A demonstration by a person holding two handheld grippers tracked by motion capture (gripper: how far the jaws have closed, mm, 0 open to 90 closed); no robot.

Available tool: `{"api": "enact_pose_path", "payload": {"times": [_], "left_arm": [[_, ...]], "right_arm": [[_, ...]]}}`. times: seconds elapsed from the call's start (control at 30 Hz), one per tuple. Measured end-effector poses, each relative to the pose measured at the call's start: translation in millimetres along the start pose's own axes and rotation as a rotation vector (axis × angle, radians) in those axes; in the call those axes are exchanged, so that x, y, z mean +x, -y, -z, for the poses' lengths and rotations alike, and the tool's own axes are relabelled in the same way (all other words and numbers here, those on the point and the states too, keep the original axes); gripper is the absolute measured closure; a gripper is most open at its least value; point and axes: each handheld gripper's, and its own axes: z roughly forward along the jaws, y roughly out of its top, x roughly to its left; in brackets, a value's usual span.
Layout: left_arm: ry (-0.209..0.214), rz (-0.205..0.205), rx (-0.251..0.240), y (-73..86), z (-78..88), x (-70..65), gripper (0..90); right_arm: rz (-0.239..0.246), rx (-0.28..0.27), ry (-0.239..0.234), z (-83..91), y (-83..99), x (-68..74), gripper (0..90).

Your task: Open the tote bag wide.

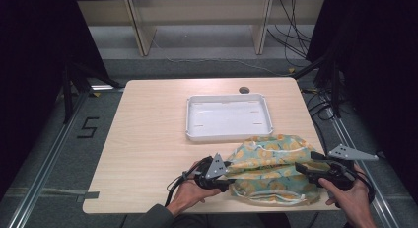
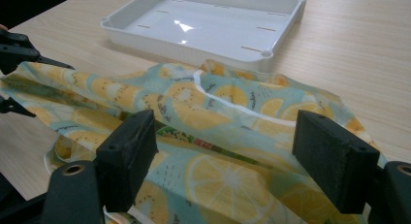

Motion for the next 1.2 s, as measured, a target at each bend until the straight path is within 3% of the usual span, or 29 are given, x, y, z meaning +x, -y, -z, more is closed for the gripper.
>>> {"api": "enact_pose_path", "payload": {"times": [0.07, 0.2, 0.23, 0.27, 0.3, 0.37, 0.4, 0.5, 0.53, 0.57, 0.7, 0.87, 0.9, 0.97, 1.13, 1.2], "left_arm": [[-0.001, 0.006, -0.012, -0.1, -2.9, -0.8, 58.5], [0.015, -0.025, -0.009, -3.5, -7.0, 2.0, 80.2], [0.019, -0.009, -0.012, -3.7, -5.9, 1.8, 83.9], [0.022, -0.035, -0.01, -4.6, -4.5, 3.7, 86.9], [0.025, -0.016, -0.012, -4.6, -3.0, 3.2, 88.1], [0.031, -0.019, -0.017, -5.1, 0.8, 4.4, 88.7], [0.037, -0.041, -0.016, -5.9, 2.9, 6.2, 88.7], [0.041, -0.043, -0.006, -5.1, 9.1, 6.7, 88.8], [0.044, -0.065, -0.002, -5.0, 11.4, 8.3, 88.8], [0.041, -0.052, 0.007, -2.9, 16.5, 8.7, 88.8], [0.044, -0.061, 0.02, 1.1, 26.3, 14.0, 88.9], [0.025, -0.021, 0.039, 13.3, 49.6, 25.4, 88.7], [0.018, -0.017, 0.043, 15.9, 53.0, 26.9, 88.6], [0.003, -0.013, 0.049, 22.1, 60.5, 31.1, 88.6], [-0.036, 0.04, 0.061, 36.4, 84.3, 41.5, 88.3], [-0.036, 0.021, 0.079, 38.4, 92.9, 45.7, 88.1]], "right_arm": [[0.001, -0.002, 0.0, 0.0, 0.1, -0.2, 24.9], [0.023, 0.0, 0.01, 0.9, -0.3, -2.1, 25.0], [0.01, -0.002, 0.011, 1.0, -0.4, -1.3, 25.0], [-0.006, 0.002, 0.005, 1.4, -0.8, -0.4, 25.0], [-0.002, 0.0, 0.005, 1.3, -0.6, -0.6, 25.1], [0.022, -0.005, 0.008, 1.1, -0.4, -2.5, 25.1], [0.024, -0.006, 0.009, 1.2, -0.7, -2.8, 25.1], [0.015, 0.0, 0.014, 1.7, -0.4, -1.8, 25.1], [0.021, -0.006, 0.012, 1.8, -0.5, -2.0, 25.1], [0.003, -0.008, 0.009, 2.0, -0.9, -0.6, 25.2], [0.006, -0.004, 0.007, 1.3, -0.6, -0.3, 25.2], [0.042, -0.001, 0.016, -0.9, -0.7, -1.4, 25.1], [0.017, 0.004, 0.004, -0.5, -0.3, 0.7, 24.9], [0.02, 0.002, 0.006, -0.8, -0.5, 0.3, 24.9], [0.031, 0.009, 0.009, -3.2, -0.5, 1.0, 24.8], [0.017, 0.014, 0.002, -3.3, -0.5, 2.8, 24.5]]}}
